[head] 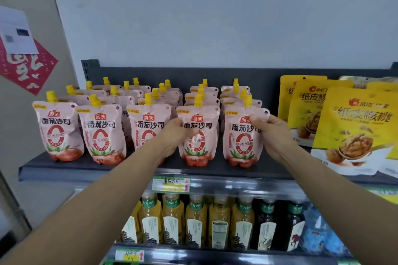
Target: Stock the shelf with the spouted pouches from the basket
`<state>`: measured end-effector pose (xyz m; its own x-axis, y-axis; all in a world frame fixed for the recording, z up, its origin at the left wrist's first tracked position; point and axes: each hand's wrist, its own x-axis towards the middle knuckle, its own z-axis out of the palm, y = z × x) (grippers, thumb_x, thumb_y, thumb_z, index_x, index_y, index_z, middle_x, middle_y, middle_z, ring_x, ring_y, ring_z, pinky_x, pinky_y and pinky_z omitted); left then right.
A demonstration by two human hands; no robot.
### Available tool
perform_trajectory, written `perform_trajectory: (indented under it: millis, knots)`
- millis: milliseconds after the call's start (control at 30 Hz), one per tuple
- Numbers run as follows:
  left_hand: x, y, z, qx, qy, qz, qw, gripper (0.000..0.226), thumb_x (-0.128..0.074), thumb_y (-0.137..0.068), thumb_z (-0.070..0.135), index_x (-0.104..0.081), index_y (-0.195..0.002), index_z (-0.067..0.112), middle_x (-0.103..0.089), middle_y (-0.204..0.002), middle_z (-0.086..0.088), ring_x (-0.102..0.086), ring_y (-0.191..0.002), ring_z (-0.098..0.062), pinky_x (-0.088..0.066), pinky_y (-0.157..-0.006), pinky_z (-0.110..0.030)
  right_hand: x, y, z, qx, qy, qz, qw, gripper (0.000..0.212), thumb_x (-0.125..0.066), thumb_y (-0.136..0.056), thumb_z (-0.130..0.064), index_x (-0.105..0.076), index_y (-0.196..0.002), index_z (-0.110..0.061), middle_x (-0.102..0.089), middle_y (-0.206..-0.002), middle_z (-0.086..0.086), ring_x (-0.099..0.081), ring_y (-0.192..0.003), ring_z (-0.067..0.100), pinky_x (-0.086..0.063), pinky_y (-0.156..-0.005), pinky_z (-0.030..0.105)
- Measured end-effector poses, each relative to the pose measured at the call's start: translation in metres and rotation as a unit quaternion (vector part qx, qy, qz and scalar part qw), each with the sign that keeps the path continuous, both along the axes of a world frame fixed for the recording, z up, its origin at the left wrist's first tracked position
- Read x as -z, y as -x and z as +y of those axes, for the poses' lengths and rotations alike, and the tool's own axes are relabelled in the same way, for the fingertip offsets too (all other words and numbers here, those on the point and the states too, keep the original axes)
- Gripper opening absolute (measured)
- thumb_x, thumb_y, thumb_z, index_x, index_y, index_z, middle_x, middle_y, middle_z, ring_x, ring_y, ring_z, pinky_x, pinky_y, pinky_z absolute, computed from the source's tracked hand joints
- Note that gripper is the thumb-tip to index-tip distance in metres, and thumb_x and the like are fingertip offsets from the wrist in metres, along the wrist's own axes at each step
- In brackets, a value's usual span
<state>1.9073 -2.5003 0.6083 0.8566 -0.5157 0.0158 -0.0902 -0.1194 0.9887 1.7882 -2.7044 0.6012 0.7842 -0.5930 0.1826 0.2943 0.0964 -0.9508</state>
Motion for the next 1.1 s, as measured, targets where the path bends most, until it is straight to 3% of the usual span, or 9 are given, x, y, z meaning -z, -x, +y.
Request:
perform_trajectory:
  millis: [100,200,333,533,733,900,1000,1100]
  knots:
    - [0.004,0.001,0.002,0.014,-0.014,0.013,1.000,0.039,-0.063,-0.082,-0.001,-0.057,-0.120,0.004,-0.065,-0.120,-0.013,-0.061,-0.110,-0.028,-0.046,-0.101,-0.045,0.009,0.002,-0.007,-0.037,0.031,0.028,0.998,0.018,-0.066,-0.079,-0.002,-0.069,-0.091,-0.015,-0.076,-0.085,0.002,-0.073,-0.077,0.019,-0.057,-0.059,0.031]
    - [0.009,0.003,0.002,0.022,0.001,0.018,1.000,0.035,-0.062,-0.082,-0.003,-0.059,-0.116,0.003,-0.064,-0.122,-0.014,-0.061,-0.107,-0.025,-0.046,-0.097,-0.039,0.020,0.006,-0.009,-0.063,0.066,0.061,0.994,0.027,-0.069,-0.074,0.002,-0.068,-0.096,-0.013,-0.076,-0.086,0.001,-0.072,-0.079,0.018,-0.057,-0.060,0.027]
    - [0.010,0.006,0.002,0.019,0.017,0.025,0.999,0.033,-0.061,-0.083,-0.004,-0.059,-0.115,0.003,-0.063,-0.122,-0.016,-0.061,-0.103,-0.025,-0.047,-0.092,-0.037,0.025,0.007,-0.010,-0.068,0.083,0.079,0.991,0.031,-0.073,-0.071,-0.001,-0.068,-0.100,-0.010,-0.074,-0.096,0.007,-0.071,-0.088,0.023,-0.056,-0.074,0.037]
    - [0.009,0.004,0.004,0.032,0.019,0.037,0.999,0.034,-0.061,-0.083,-0.004,-0.059,-0.116,0.002,-0.063,-0.123,-0.016,-0.060,-0.109,-0.027,-0.046,-0.097,-0.040,0.023,0.006,-0.010,-0.072,0.099,0.085,0.989,0.027,-0.071,-0.073,0.001,-0.069,-0.097,-0.011,-0.074,-0.096,0.006,-0.072,-0.085,0.020,-0.057,-0.067,0.030]
    - [0.015,0.004,0.004,0.011,-0.011,0.007,1.000,0.037,-0.064,-0.084,0.004,-0.057,-0.120,0.005,-0.062,-0.126,-0.013,-0.058,-0.116,-0.027,-0.044,-0.103,-0.045,0.029,0.008,-0.008,-0.045,0.085,0.081,0.992,0.029,-0.073,-0.074,-0.004,-0.066,-0.101,-0.012,-0.072,-0.099,0.006,-0.070,-0.090,0.022,-0.056,-0.073,0.034]
    - [0.024,0.006,0.010,-0.017,-0.068,-0.079,0.994,0.048,-0.068,-0.082,0.014,-0.047,-0.125,0.006,-0.059,-0.127,-0.005,-0.057,-0.110,-0.019,-0.048,-0.088,-0.030,0.030,0.013,-0.001,-0.036,0.109,0.079,0.990,0.036,-0.075,-0.072,-0.007,-0.064,-0.106,-0.012,-0.072,-0.098,0.001,-0.071,-0.085,0.014,-0.055,-0.060,0.023]
    - [0.028,0.005,0.012,-0.013,-0.116,-0.109,0.987,0.054,-0.070,-0.081,0.020,-0.045,-0.127,0.008,-0.057,-0.129,-0.003,-0.054,-0.115,-0.018,-0.044,-0.099,-0.033,0.031,0.017,0.003,-0.020,0.120,0.071,0.990,0.038,-0.076,-0.072,-0.007,-0.062,-0.108,-0.009,-0.071,-0.098,0.001,-0.070,-0.077,0.008,-0.053,-0.055,0.017]
    - [0.031,0.007,0.014,-0.002,-0.147,-0.115,0.982,0.052,-0.068,-0.082,0.019,-0.045,-0.128,0.008,-0.057,-0.131,-0.005,-0.054,-0.118,-0.021,-0.043,-0.103,-0.039,0.032,0.021,0.004,0.007,0.136,0.068,0.988,0.044,-0.076,-0.072,-0.008,-0.059,-0.113,-0.006,-0.069,-0.103,0.001,-0.067,-0.082,0.005,-0.053,-0.057,0.014]
